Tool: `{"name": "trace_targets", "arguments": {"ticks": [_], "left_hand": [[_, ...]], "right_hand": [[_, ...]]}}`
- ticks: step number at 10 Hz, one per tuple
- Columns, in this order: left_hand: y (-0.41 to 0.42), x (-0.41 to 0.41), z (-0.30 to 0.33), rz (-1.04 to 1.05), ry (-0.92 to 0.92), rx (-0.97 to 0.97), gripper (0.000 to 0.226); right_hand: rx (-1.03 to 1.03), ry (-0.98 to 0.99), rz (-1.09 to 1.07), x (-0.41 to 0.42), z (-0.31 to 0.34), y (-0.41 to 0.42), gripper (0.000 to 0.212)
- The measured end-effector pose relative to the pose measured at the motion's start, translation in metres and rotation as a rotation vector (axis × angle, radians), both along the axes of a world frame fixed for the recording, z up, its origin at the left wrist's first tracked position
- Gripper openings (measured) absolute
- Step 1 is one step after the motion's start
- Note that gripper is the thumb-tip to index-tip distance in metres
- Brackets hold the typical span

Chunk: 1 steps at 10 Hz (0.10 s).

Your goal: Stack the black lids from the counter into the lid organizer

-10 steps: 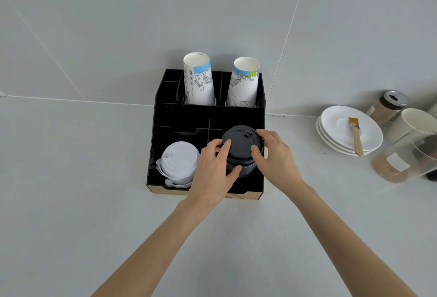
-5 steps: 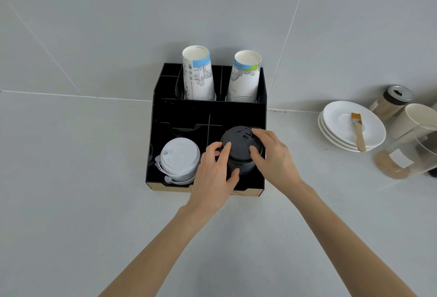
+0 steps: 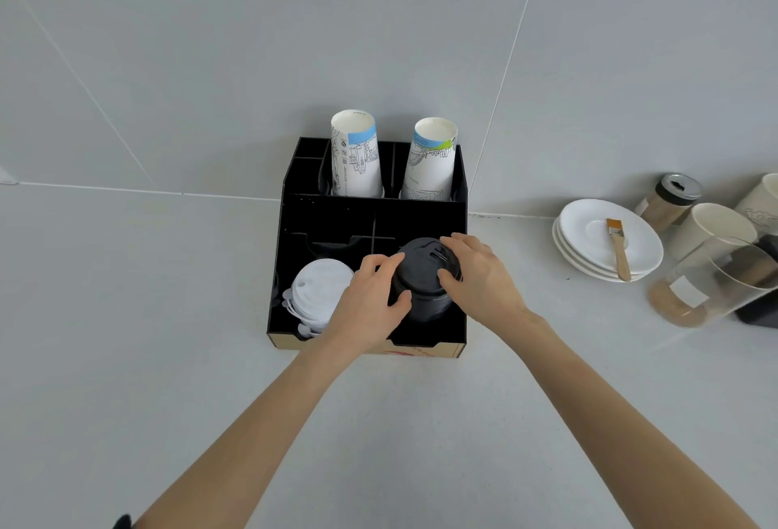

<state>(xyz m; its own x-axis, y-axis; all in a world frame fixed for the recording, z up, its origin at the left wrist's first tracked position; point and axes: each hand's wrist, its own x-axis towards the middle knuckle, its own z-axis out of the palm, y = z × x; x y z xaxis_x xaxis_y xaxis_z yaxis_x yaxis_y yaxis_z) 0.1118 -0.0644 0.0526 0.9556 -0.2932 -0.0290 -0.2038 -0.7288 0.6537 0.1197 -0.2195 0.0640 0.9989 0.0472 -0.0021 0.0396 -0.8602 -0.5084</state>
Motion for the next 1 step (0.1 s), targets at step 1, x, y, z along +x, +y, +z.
{"name": "trace_targets", "arguments": {"ticks": [1], "left_hand": [[0.0027, 0.003, 0.0078, -0.001, 0.007, 0.004, 0.054]], "right_hand": [[-0.061, 0.019, 0.016, 0.0003, 0.0064, 0.0016, 0.048]]}}
